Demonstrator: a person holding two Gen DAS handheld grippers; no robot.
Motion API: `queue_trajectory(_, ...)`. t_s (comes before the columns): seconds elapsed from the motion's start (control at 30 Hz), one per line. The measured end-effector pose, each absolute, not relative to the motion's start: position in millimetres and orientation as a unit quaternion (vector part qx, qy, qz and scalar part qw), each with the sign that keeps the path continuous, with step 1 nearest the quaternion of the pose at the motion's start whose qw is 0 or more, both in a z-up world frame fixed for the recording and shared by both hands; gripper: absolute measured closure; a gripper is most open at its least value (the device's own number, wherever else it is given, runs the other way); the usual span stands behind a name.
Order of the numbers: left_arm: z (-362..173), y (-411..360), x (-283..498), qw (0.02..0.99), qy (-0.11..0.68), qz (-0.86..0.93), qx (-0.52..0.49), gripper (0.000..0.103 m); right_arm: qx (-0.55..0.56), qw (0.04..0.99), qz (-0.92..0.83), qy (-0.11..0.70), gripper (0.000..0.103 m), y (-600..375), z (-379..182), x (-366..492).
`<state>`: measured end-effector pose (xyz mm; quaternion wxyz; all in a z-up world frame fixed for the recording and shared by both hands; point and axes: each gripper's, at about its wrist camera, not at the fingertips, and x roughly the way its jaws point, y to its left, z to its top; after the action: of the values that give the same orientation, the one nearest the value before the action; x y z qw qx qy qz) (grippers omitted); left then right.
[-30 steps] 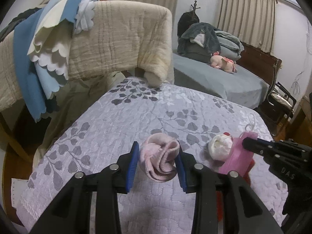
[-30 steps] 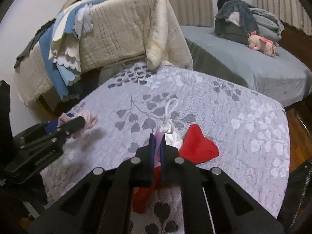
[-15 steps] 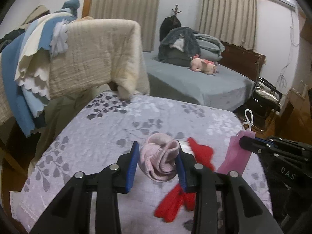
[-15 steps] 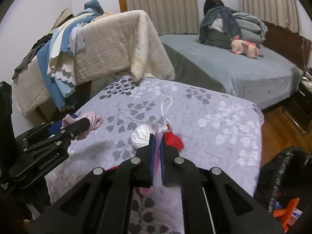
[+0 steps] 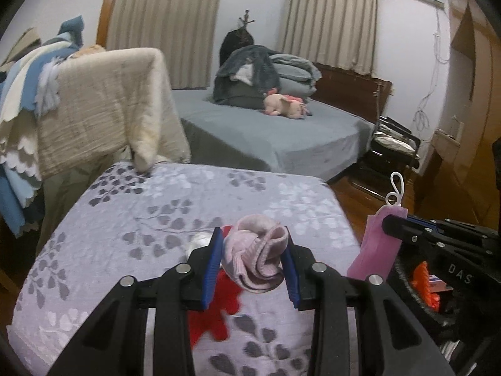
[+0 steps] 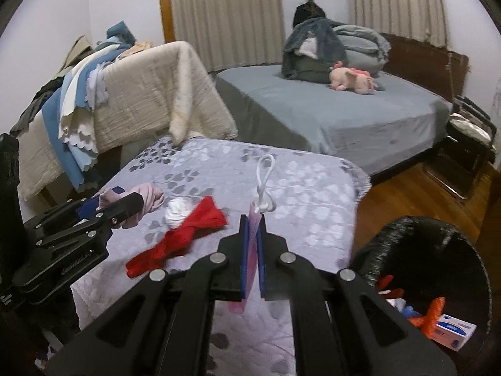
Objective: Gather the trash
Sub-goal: 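Carry the pink sock and pink mask over the bin and open both tools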
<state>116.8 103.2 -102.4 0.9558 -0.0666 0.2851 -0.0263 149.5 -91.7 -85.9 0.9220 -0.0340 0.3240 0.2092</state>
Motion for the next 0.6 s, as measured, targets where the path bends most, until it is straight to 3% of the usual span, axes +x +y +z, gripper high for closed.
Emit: queue_trajectory(0.6,-86.8,-16.9,127.1,0.948,0.279,-0.146,-0.036,0.067,0.008,0.948,0.094,0.303,0.098,-223.2,-74.0,124.6)
